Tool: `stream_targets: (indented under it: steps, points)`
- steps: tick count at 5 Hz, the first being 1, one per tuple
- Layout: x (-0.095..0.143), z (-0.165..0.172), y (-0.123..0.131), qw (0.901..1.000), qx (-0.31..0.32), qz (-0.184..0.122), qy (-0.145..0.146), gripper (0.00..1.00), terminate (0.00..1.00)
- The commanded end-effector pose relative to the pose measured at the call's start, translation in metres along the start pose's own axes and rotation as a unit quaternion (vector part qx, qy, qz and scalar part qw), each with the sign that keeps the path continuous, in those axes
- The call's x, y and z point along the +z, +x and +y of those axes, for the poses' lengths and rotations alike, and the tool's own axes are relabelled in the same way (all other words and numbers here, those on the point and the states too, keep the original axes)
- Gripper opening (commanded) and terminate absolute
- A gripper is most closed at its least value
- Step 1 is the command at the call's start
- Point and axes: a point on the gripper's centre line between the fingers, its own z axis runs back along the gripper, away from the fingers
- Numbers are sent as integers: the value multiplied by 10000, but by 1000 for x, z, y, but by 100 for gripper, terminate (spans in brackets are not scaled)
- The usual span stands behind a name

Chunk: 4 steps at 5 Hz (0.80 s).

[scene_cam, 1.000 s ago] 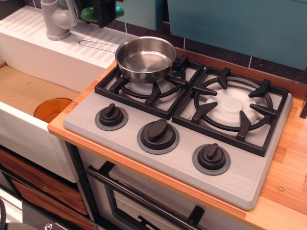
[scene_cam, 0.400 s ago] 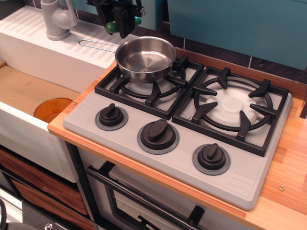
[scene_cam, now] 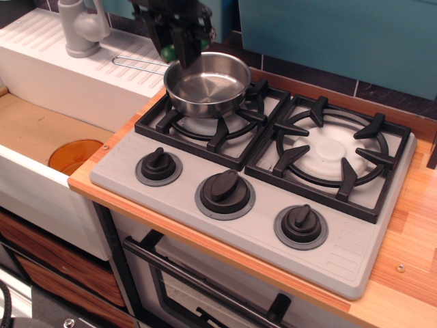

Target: Put pickle in pot or pan an put pot or pan on stove

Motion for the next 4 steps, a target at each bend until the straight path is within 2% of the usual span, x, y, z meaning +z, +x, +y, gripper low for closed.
stream_targets:
  steps: [1, 3, 4]
  points:
    - [22, -6, 3, 9998, -25, -171, 114, 100, 0]
    - [51, -13, -2, 9997, 88, 105, 179, 100, 0]
    - [73, -24, -2, 9994, 131, 270, 193, 100, 0]
